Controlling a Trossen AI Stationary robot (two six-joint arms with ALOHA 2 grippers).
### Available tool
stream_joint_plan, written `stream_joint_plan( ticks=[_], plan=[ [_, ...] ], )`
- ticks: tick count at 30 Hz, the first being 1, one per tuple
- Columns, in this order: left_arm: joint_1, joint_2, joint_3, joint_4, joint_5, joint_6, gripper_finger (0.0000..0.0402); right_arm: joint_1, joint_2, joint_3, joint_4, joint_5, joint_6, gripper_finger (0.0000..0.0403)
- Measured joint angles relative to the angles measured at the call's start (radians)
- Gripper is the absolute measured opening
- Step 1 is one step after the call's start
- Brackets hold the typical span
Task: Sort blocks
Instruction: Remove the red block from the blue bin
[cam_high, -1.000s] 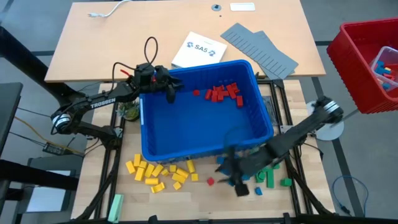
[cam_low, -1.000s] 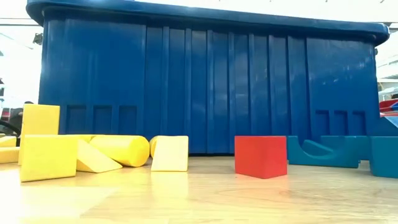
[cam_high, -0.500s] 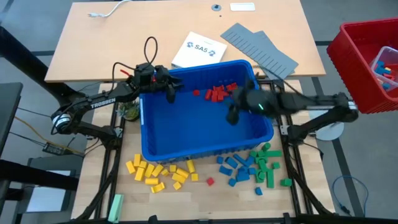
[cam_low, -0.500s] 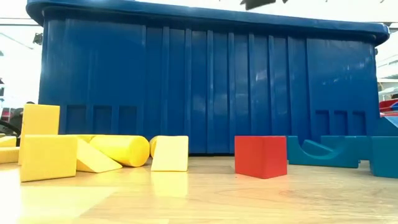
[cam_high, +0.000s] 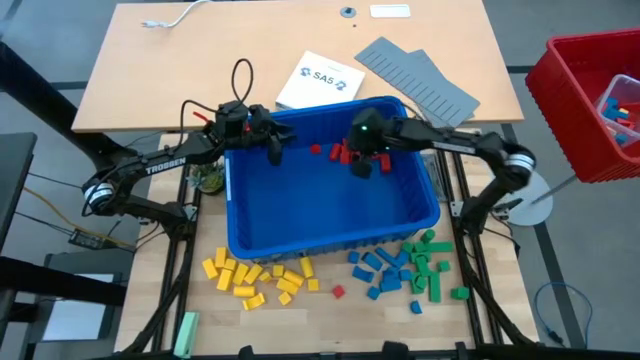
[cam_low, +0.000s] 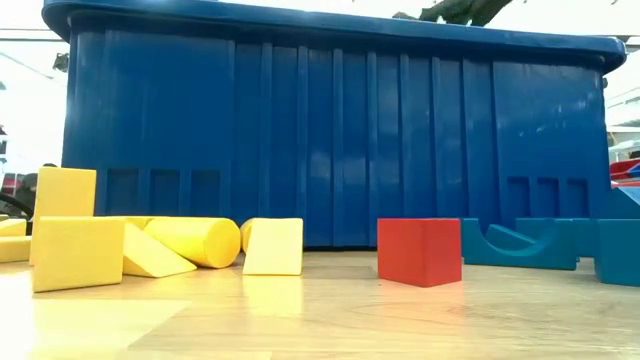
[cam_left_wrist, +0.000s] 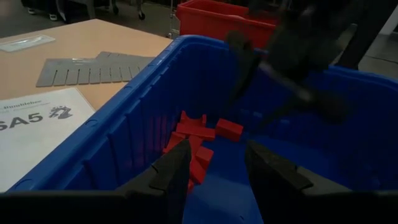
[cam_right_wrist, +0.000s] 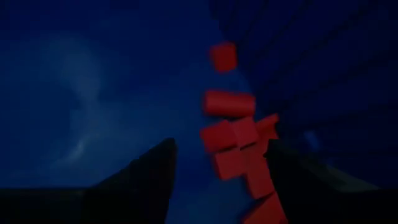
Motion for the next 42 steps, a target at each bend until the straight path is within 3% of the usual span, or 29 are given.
stream_joint_plan(
  ticks=[9,15,20,28,35,42],
  plan=[
    [0.000,0.000,0.000,-0.001,0.000,0.000,0.0163,-0.103,0.197,0.000,0.000,-0.087,-0.187,0.0224],
    [0.000,0.000,0.000,-0.001,0.000,0.000,0.0163,-0.135,0.310,-0.001,0.011,-0.087,-0.259,0.0226],
    [0.000,0.000,0.000,-0.001,0.000,0.000,0.0163,-0.151,0.361,-0.002,0.061,-0.028,-0.283,0.0225],
    [0.000,0.000,0.000,-0.001,0.000,0.000,0.0163,-0.158,0.363,-0.001,0.076,-0.081,-0.329,0.0214],
    [0.000,0.000,0.000,0.000,0.000,0.000,0.0163,-0.155,0.358,0.000,0.067,-0.055,-0.335,0.0113],
    [0.000,0.000,0.000,0.001,0.000,0.000,0.0163,-0.088,0.212,-0.001,-0.025,-0.028,-0.284,0.0112]
  ],
)
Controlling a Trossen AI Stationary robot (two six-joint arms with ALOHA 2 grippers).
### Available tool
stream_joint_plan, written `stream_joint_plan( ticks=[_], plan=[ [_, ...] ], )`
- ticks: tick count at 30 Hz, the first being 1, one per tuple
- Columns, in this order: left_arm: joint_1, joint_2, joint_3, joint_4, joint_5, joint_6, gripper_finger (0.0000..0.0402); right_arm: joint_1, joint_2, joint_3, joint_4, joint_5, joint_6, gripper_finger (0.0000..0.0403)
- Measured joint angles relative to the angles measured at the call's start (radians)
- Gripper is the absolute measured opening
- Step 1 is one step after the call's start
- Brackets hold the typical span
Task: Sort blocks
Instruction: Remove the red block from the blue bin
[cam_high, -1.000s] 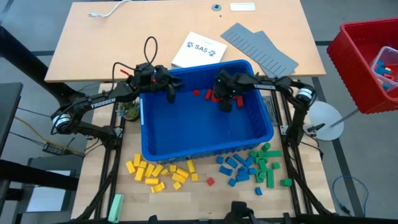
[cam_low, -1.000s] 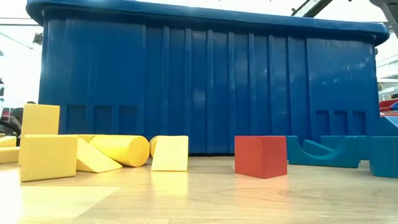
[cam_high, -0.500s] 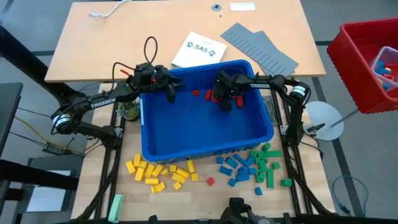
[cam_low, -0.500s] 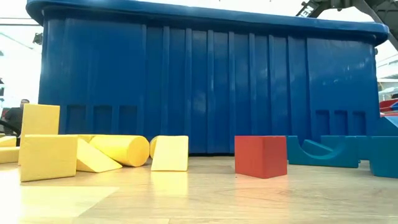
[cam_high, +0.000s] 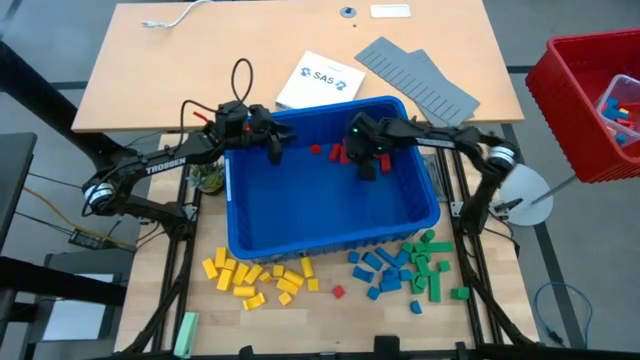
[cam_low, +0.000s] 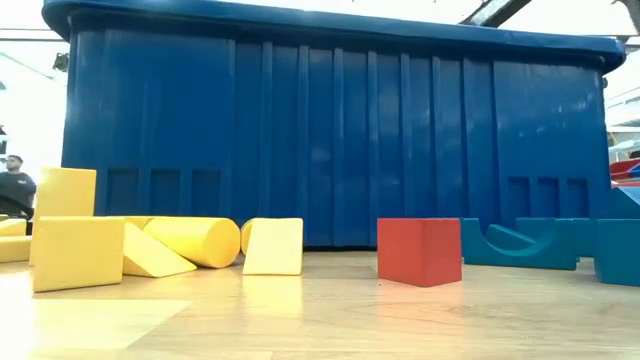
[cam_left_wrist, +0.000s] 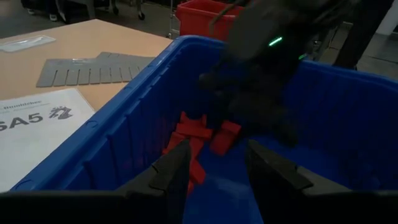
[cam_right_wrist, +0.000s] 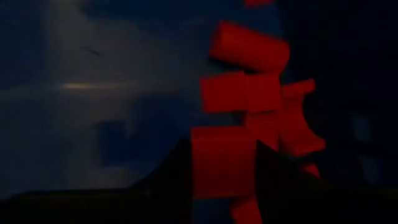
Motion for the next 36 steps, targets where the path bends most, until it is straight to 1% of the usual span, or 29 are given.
stream_joint_plan(
  ticks=[4,8,13,17,20,22,26,28,30,34,36],
  plan=[
    [0.000,0.000,0.000,0.020,0.000,0.000,0.0163,0.076,-0.157,0.000,-0.071,-0.004,0.101,0.0112],
    [0.000,0.000,0.000,0.022,0.000,0.000,0.0163,0.197,-0.322,0.000,-0.098,-0.014,0.218,0.0112],
    [0.000,0.000,0.000,0.022,0.000,0.000,0.0163,0.406,-0.479,0.000,-0.095,-0.017,0.363,0.0112],
    [0.000,0.000,0.000,0.023,0.000,0.000,0.0163,0.599,-0.525,0.000,-0.076,-0.008,0.474,0.0112],
    [0.000,0.000,0.000,0.023,0.000,0.000,0.0163,0.743,-0.517,0.000,-0.049,0.001,0.526,0.0112],
    [0.000,0.000,0.000,0.023,0.000,0.000,0.0163,0.829,-0.495,0.000,-0.022,0.027,0.542,0.0112],
    [0.000,0.000,0.000,0.023,0.000,0.000,0.0163,0.953,-0.435,0.000,0.021,0.098,0.582,0.0112],
    [0.000,0.000,0.000,0.024,0.000,0.000,0.0163,0.990,-0.391,0.000,0.019,0.125,0.609,0.0112],
    [0.000,0.000,0.000,0.023,0.000,0.000,0.0163,1.015,-0.339,0.000,0.006,0.128,0.631,0.0112],
    [0.000,0.000,0.000,0.024,0.000,0.000,0.0163,1.042,-0.219,0.000,-0.016,0.126,0.663,0.0112],
    [0.000,0.000,0.000,0.024,0.000,0.000,0.0163,1.048,-0.164,0.007,-0.028,0.153,0.656,0.0112]
  ],
)
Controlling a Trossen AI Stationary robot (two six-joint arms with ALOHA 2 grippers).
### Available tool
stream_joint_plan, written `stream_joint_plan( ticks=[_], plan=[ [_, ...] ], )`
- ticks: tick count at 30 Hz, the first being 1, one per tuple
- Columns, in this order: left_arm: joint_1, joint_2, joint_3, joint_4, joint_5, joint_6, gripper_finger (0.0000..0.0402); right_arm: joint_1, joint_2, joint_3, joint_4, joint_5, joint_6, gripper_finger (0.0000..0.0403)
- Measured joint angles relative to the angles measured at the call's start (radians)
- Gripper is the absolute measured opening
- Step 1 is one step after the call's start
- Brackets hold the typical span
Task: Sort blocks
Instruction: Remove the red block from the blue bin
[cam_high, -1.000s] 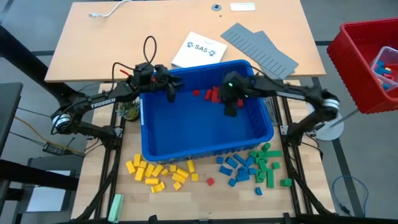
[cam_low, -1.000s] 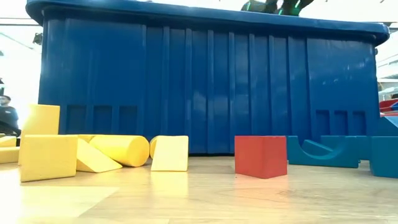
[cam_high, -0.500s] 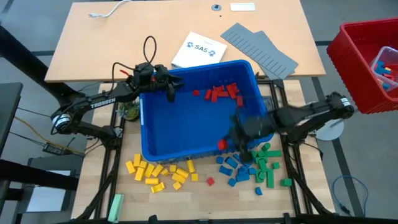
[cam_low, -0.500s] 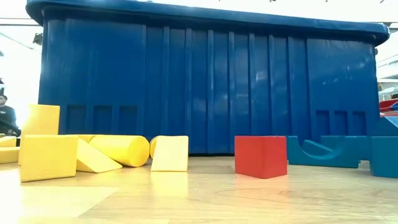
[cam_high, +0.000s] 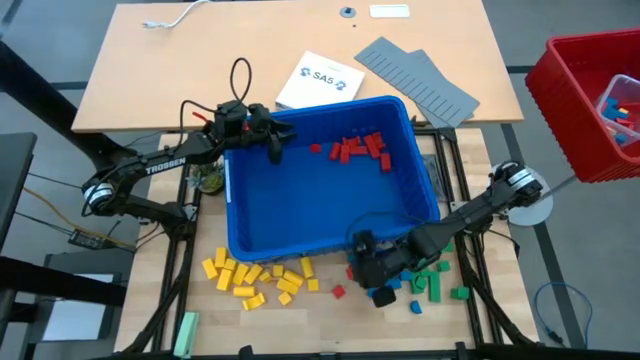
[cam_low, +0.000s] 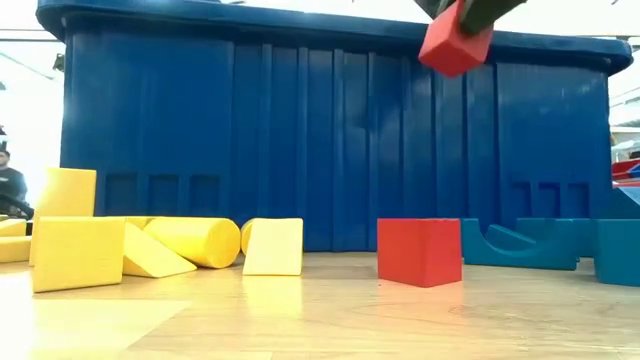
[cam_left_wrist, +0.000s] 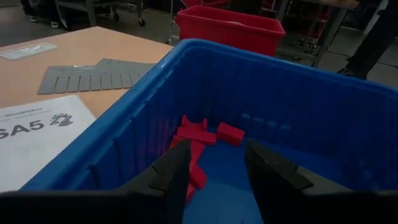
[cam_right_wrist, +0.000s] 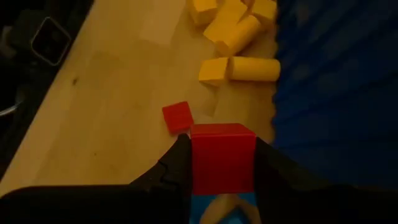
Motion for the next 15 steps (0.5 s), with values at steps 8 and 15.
stream_joint_plan(
  ticks=[8,15],
  plan=[
    [0.000,0.000,0.000,0.003,0.000,0.000,0.0163,0.037,0.070,-0.001,0.018,0.125,-0.122,0.0112],
    [0.000,0.000,0.000,0.020,-0.015,0.000,0.0163,0.027,-0.009,-0.011,0.009,0.188,-0.073,0.0112]
  ],
)
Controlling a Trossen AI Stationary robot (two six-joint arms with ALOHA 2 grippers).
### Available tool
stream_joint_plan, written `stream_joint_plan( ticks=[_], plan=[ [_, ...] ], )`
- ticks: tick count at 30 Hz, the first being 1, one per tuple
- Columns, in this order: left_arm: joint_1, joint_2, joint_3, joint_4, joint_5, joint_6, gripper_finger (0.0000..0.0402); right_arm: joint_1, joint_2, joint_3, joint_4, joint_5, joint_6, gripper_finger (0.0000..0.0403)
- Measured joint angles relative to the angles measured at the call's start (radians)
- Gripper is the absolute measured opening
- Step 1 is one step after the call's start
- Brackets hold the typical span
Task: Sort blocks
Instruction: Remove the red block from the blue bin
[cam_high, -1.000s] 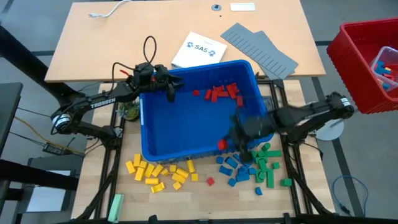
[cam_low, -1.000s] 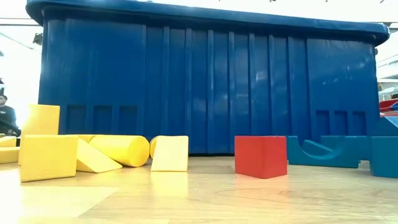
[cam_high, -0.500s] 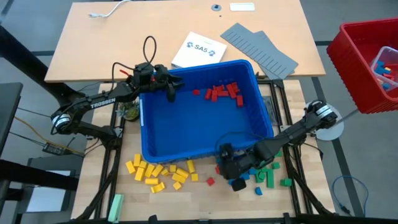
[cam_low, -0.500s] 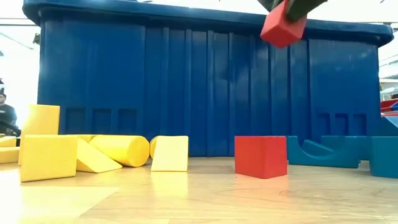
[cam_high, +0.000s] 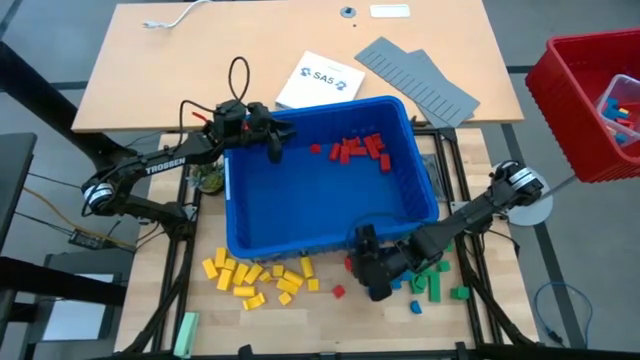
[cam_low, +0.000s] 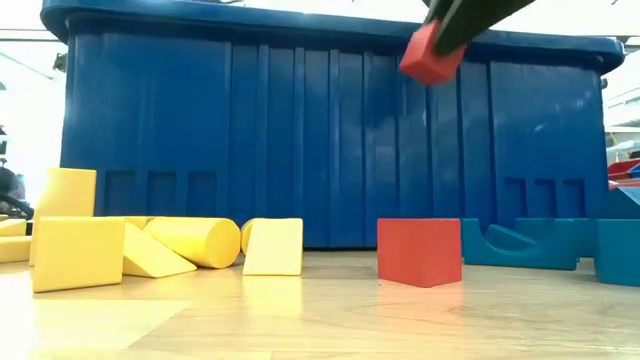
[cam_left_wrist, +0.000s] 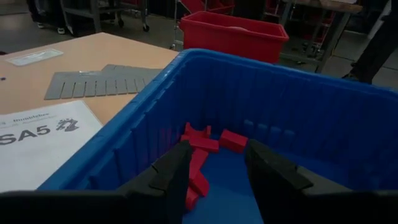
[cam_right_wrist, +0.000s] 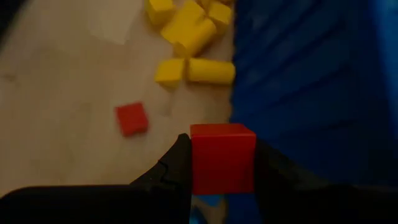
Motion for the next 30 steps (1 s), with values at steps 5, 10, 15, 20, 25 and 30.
stream_joint_plan(
  ticks=[5,10,15,20,25,30],
  plan=[
    [0.000,0.000,0.000,0.000,0.001,0.000,0.0163,0.052,-0.039,0.000,0.029,0.004,0.046,0.0112],
    [0.000,0.000,0.000,0.001,0.001,0.000,0.0163,0.128,-0.050,0.002,0.064,0.011,0.088,0.0112],
    [0.000,0.000,0.000,0.015,0.002,0.000,0.0163,0.164,0.015,0.003,0.055,0.007,0.144,0.0112],
    [0.000,0.000,0.000,0.030,0.001,0.000,0.0163,0.168,0.118,0.003,0.058,-0.054,0.162,0.0112],
    [0.000,0.000,0.000,0.027,-0.002,0.000,0.0163,0.151,0.209,0.003,0.064,-0.061,0.170,0.0112],
    [0.000,0.000,0.000,0.027,-0.002,0.000,0.0163,0.107,0.281,0.003,0.076,-0.111,0.188,0.0116]
  ],
)
